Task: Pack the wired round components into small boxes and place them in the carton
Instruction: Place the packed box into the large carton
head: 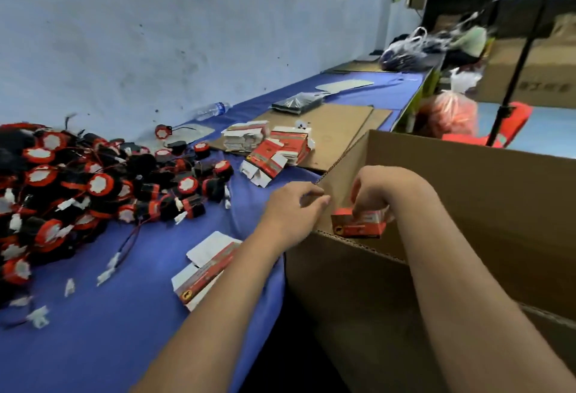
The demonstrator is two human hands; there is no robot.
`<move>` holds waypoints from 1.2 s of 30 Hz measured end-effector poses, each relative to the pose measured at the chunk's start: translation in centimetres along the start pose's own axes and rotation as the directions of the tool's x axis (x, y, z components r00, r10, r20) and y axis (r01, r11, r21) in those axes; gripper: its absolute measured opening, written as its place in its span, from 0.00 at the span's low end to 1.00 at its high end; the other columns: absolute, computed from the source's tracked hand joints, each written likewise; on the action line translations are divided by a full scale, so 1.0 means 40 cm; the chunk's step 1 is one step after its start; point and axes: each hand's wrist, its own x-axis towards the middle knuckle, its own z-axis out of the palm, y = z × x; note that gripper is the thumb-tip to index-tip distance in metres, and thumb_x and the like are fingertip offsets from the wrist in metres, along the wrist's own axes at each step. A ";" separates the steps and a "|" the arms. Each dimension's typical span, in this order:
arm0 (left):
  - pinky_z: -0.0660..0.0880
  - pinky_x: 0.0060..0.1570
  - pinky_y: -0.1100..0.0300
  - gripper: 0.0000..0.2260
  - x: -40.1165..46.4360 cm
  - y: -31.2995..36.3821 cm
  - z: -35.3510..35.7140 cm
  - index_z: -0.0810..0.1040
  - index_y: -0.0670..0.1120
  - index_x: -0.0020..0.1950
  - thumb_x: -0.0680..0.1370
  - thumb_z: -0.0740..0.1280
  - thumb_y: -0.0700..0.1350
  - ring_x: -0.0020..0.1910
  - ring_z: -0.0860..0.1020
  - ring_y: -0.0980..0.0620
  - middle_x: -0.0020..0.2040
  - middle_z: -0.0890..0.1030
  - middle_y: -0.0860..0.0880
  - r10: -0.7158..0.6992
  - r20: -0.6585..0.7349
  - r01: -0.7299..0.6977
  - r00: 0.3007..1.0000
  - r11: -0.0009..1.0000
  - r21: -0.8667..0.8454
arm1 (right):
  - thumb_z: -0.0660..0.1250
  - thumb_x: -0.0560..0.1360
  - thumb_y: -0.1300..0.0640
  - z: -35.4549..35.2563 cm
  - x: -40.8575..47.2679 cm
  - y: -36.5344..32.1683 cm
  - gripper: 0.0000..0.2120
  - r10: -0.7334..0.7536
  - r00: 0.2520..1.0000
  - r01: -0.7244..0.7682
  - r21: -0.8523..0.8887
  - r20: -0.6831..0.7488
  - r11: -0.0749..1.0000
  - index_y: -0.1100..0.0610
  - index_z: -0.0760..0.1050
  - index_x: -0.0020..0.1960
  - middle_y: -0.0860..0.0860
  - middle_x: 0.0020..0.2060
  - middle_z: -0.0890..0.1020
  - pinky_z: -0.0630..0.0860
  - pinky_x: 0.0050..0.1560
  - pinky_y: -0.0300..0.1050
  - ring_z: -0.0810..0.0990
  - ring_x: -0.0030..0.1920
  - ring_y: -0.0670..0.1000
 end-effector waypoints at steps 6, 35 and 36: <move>0.75 0.56 0.57 0.09 -0.069 -0.105 -0.058 0.80 0.55 0.58 0.87 0.60 0.52 0.57 0.79 0.55 0.53 0.82 0.59 -0.230 -0.238 0.170 0.944 0.954 -0.248 | 0.76 0.75 0.49 0.022 0.028 -0.022 0.26 -0.055 0.998 0.055 0.038 -0.024 0.998 0.58 0.77 0.68 0.57 0.59 0.81 0.82 0.59 0.56 0.82 0.56 0.58; 0.67 0.32 0.57 0.15 -0.207 -0.338 -0.279 0.69 0.46 0.34 0.78 0.71 0.39 0.33 0.70 0.46 0.31 0.73 0.48 -0.808 -0.437 0.385 0.395 0.578 -0.720 | 0.75 0.54 0.22 0.390 0.091 -0.540 0.74 -0.584 0.810 0.585 0.015 -0.050 0.811 0.47 0.34 0.82 0.60 0.75 0.62 0.49 0.74 0.78 0.56 0.77 0.64; 0.67 0.33 0.56 0.16 -0.213 -0.335 -0.291 0.69 0.47 0.33 0.77 0.71 0.39 0.32 0.70 0.46 0.29 0.73 0.49 -0.791 -0.466 0.378 0.397 0.604 -0.702 | 0.75 0.53 0.22 0.397 0.086 -0.547 0.74 -0.603 0.791 0.608 0.023 -0.102 0.794 0.47 0.34 0.82 0.59 0.75 0.61 0.49 0.74 0.77 0.56 0.77 0.63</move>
